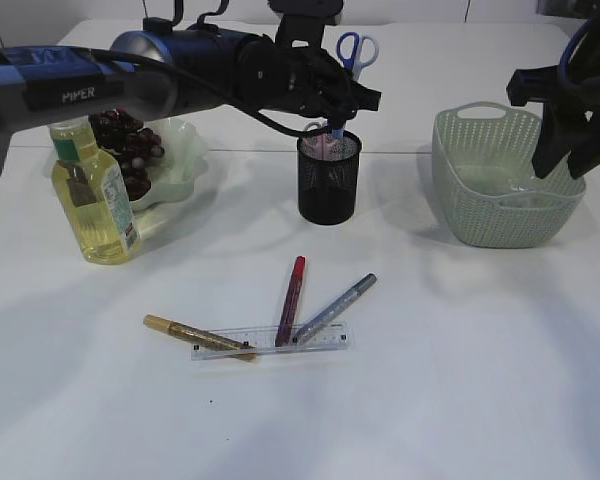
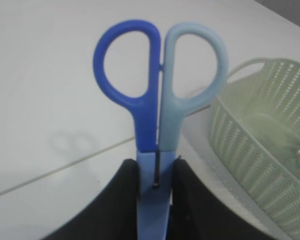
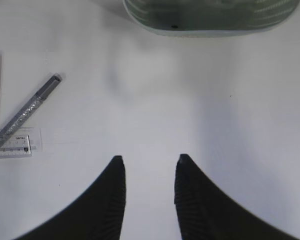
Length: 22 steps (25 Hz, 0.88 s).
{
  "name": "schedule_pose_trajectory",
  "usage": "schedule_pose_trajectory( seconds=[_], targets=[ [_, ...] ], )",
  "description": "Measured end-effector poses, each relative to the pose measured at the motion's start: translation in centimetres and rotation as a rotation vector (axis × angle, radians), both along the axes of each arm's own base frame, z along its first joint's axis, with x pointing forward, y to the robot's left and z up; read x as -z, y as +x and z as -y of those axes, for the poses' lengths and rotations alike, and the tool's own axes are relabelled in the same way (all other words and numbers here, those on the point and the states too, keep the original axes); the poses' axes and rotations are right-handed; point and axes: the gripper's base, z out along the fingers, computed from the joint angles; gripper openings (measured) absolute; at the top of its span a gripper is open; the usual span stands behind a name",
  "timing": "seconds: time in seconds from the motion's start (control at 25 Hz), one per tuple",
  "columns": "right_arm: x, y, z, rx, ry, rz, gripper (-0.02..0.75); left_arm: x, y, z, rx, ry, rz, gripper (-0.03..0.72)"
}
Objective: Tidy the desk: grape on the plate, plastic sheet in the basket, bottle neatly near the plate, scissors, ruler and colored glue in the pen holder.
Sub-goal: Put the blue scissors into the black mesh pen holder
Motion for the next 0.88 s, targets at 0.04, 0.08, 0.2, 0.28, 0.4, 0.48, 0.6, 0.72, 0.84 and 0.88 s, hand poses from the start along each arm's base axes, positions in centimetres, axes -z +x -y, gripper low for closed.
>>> schedule_pose_trajectory(
  seconds=[0.04,0.08,0.2,0.28,0.4,0.48,0.6,0.72,0.84,0.88],
  targets=[
    [0.0,0.0,0.0,0.0,0.0,0.0,0.281,0.3,0.0,0.0,0.0,0.003,-0.004,0.162],
    [0.0,0.0,0.0,0.0,0.0,0.0,0.281,0.4,0.0,0.0,0.0,0.004,-0.005,0.162],
    [0.0,0.0,0.0,0.0,0.0,0.002,0.281,0.8,0.1,0.1,0.0,0.008,-0.013,0.162],
    [0.0,0.0,0.0,0.0,0.0,0.002,0.281,1.0,0.1,0.1,0.0,0.014,-0.021,0.162],
    [0.0,0.0,0.0,-0.001,0.0,0.002,0.281,1.0,0.1,0.1,0.0,0.015,-0.023,0.162],
    [0.0,0.0,0.0,-0.002,-0.002,0.002,0.281,1.0,0.1,0.1,0.0,0.015,-0.023,0.162],
    [0.0,0.0,0.0,-0.002,-0.002,0.002,0.281,1.0,0.1,0.1,0.0,0.015,-0.023,0.163],
    [0.0,0.0,0.0,-0.002,-0.002,0.002,0.281,1.1,0.1,0.0,0.001,0.017,-0.026,0.164],
    [0.0,0.0,0.0,-0.002,-0.002,0.002,0.281,1.2,0.0,0.0,0.002,0.028,-0.043,0.165],
    [0.0,0.0,0.0,-0.002,-0.002,0.002,0.281,1.3,0.0,0.0,0.002,0.032,-0.049,0.165]
  ],
)
